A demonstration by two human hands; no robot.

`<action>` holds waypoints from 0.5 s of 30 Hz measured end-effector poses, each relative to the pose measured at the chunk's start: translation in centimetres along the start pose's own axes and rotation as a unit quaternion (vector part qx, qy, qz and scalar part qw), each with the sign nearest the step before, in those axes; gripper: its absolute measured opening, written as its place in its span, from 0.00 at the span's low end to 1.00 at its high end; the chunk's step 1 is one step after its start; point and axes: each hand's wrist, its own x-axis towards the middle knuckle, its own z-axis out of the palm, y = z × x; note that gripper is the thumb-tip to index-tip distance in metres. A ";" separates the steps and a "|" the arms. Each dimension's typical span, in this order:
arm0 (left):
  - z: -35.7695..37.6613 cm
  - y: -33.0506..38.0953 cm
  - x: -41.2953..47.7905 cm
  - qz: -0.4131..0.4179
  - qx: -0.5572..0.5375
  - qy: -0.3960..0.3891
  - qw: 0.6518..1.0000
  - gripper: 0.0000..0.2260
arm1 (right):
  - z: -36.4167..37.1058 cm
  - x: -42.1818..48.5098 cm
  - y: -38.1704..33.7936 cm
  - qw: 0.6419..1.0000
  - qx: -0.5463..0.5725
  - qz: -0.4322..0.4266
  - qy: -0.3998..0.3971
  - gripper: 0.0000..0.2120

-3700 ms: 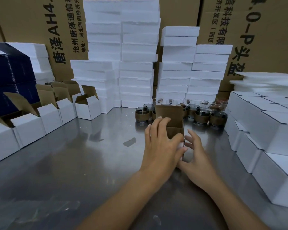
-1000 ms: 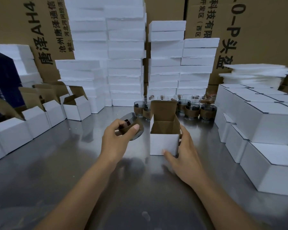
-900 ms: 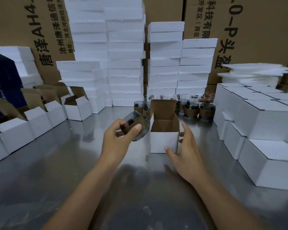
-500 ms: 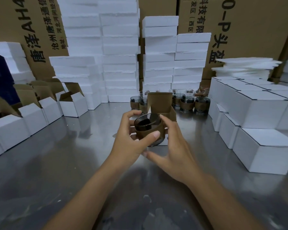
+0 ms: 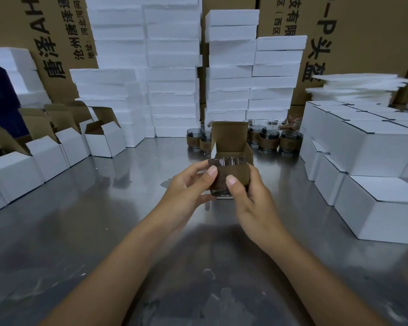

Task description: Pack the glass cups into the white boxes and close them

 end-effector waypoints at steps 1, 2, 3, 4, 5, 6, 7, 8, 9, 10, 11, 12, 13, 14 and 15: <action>0.0 -0.1 0.0 -0.004 0.000 -0.002 1.000 0.29 | 0.0 -0.1 0.0 1.000 0.001 0.001 -0.002 0.19; 0.1 -0.1 0.0 -0.006 0.000 -0.002 1.000 0.29 | 0.1 -0.2 0.1 1.000 -0.002 0.003 -0.004 0.21; 0.1 -0.2 -0.1 -0.008 0.001 -0.001 1.000 0.30 | 0.1 -0.2 0.2 1.000 -0.006 0.006 -0.003 0.21; 0.1 -0.2 -0.1 -0.009 0.002 0.000 1.000 0.31 | 0.1 -0.2 0.2 1.000 -0.009 0.011 -0.002 0.20; 0.1 -0.2 0.0 -0.010 0.002 0.001 1.000 0.32 | 0.0 -0.2 0.3 1.000 -0.011 0.016 -0.001 0.18; 0.1 -0.3 0.0 -0.011 0.002 0.003 1.000 0.33 | 0.1 -0.2 0.3 1.000 -0.013 0.021 0.001 0.16; 0.0 -0.3 0.0 -0.013 0.002 0.005 1.000 0.33 | 0.1 -0.1 0.4 1.000 -0.014 0.025 0.003 0.14; 0.0 -0.3 0.1 -0.013 0.000 0.005 1.000 0.33 | 0.1 -0.1 0.4 1.000 -0.013 0.027 0.004 0.13; 0.1 -0.3 0.1 -0.013 -0.003 0.005 1.000 0.32 | 0.2 0.0 0.4 1.000 -0.011 0.029 0.006 0.13; 0.1 -0.4 0.1 -0.014 -0.004 0.005 1.000 0.32 | 0.2 0.0 0.4 0.999 -0.007 0.032 0.007 0.13; 0.1 -0.4 0.2 -0.015 -0.007 0.006 1.000 0.31 | 0.2 0.1 0.4 0.999 -0.002 0.035 0.008 0.13; 0.1 -0.4 0.2 -0.016 -0.011 0.007 1.000 0.31 | 0.3 0.1 0.4 0.999 0.007 0.042 0.010 0.13; 0.0 -0.5 0.2 -0.017 -0.016 0.008 1.000 0.31 | 0.2 0.2 0.4 0.998 0.019 0.052 0.013 0.13; 0.0 -0.5 0.2 -0.019 -0.022 0.008 1.000 0.30 | 0.2 0.3 0.5 0.997 0.030 0.063 0.016 0.12; -0.1 -0.6 0.2 -0.020 -0.027 0.007 0.999 0.30 | 0.2 0.4 0.5 0.996 0.039 0.073 0.020 0.10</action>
